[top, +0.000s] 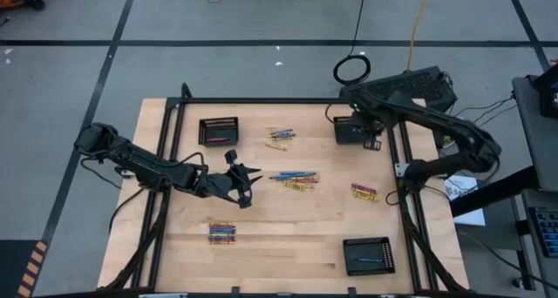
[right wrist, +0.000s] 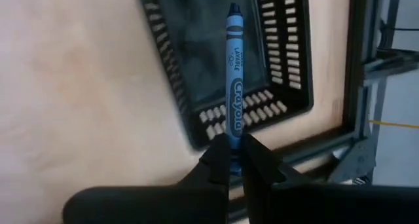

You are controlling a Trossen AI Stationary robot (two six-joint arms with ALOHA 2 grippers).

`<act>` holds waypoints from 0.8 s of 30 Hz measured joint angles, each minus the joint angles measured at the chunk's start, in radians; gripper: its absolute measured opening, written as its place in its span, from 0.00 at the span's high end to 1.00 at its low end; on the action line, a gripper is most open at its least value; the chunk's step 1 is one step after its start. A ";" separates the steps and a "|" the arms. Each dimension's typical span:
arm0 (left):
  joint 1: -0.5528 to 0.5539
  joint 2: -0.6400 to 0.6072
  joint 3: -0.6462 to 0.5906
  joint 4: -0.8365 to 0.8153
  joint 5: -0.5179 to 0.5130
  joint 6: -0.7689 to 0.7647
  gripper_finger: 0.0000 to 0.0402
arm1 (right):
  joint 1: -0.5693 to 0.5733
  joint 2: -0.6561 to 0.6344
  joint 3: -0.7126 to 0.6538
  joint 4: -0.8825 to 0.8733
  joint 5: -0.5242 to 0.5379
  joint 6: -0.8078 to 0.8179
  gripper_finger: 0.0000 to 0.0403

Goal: Sort crayons
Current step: Put the blue crayon into the top right black bin, then put the yellow crayon into the bottom black bin

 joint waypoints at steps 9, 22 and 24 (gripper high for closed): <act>0.000 0.000 0.000 0.000 0.000 0.004 0.78 | -0.060 0.226 0.010 0.144 0.000 -0.134 1.00; 0.003 0.000 0.000 0.021 0.000 0.004 0.78 | -0.065 0.205 0.011 0.240 -0.050 -0.055 0.76; 0.002 0.000 0.000 0.034 0.000 0.005 0.78 | -0.065 0.166 0.011 0.231 -0.054 -0.006 0.72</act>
